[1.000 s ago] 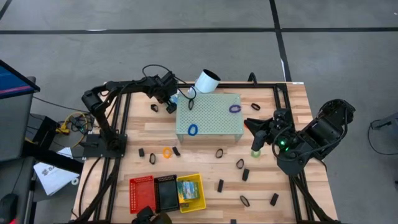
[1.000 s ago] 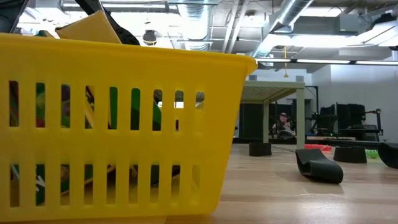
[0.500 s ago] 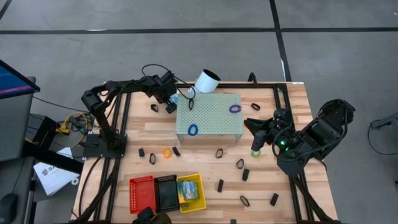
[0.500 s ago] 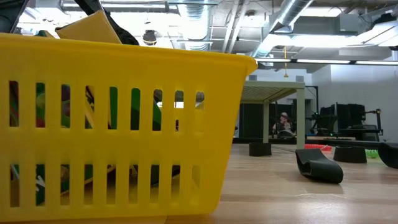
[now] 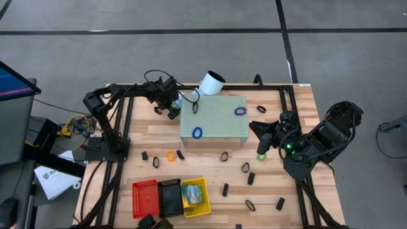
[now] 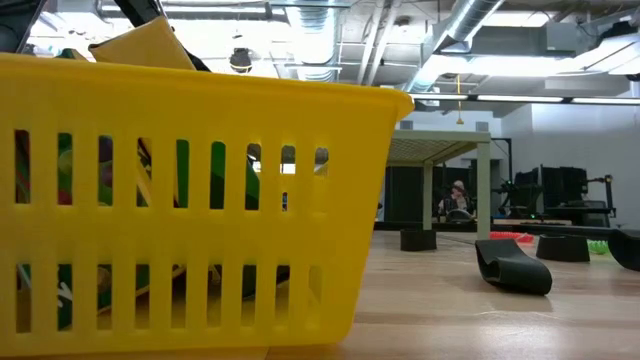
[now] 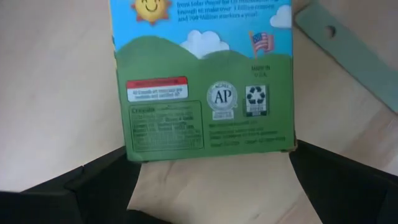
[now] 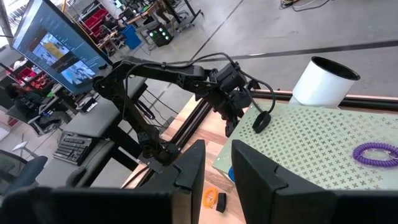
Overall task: Pick & Place Office Desk Supplies
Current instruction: Put the yellow crayon box into the yellow bin
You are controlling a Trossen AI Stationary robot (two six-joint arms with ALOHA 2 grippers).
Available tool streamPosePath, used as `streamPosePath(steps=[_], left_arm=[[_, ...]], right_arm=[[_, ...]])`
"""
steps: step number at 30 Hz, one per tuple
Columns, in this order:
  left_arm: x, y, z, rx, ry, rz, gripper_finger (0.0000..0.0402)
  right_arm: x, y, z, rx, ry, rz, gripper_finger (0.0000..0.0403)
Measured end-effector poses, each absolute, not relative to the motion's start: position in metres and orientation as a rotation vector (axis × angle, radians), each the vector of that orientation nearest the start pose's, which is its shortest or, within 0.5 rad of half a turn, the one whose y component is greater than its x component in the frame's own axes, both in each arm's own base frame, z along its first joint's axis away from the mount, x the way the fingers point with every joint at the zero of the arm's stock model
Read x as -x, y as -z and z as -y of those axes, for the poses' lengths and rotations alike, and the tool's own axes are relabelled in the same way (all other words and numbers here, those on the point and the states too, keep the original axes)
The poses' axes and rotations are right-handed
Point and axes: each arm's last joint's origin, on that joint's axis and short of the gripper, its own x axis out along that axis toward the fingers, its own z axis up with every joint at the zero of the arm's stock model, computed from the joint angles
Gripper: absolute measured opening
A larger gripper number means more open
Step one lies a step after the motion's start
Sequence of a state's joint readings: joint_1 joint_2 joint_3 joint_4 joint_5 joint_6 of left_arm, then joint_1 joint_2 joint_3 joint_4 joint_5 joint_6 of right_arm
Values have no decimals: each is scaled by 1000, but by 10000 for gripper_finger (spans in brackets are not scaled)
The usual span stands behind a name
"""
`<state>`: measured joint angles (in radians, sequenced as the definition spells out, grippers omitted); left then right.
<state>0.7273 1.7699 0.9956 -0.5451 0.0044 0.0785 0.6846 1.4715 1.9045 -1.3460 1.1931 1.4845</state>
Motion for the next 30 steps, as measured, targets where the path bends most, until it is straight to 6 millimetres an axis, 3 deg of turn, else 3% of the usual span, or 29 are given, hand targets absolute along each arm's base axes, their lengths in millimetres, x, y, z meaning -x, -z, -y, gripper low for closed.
streamPosePath(steps=[18, 30], left_arm=[[-242, -144, -215, 373, -585, -1181, 400], [-245, -136, -217, 390, -565, -1174, 400]], right_arm=[[-202, -461, -131, -684, 706, -98, 77], [-203, -462, -131, -696, 702, -91, 77]])
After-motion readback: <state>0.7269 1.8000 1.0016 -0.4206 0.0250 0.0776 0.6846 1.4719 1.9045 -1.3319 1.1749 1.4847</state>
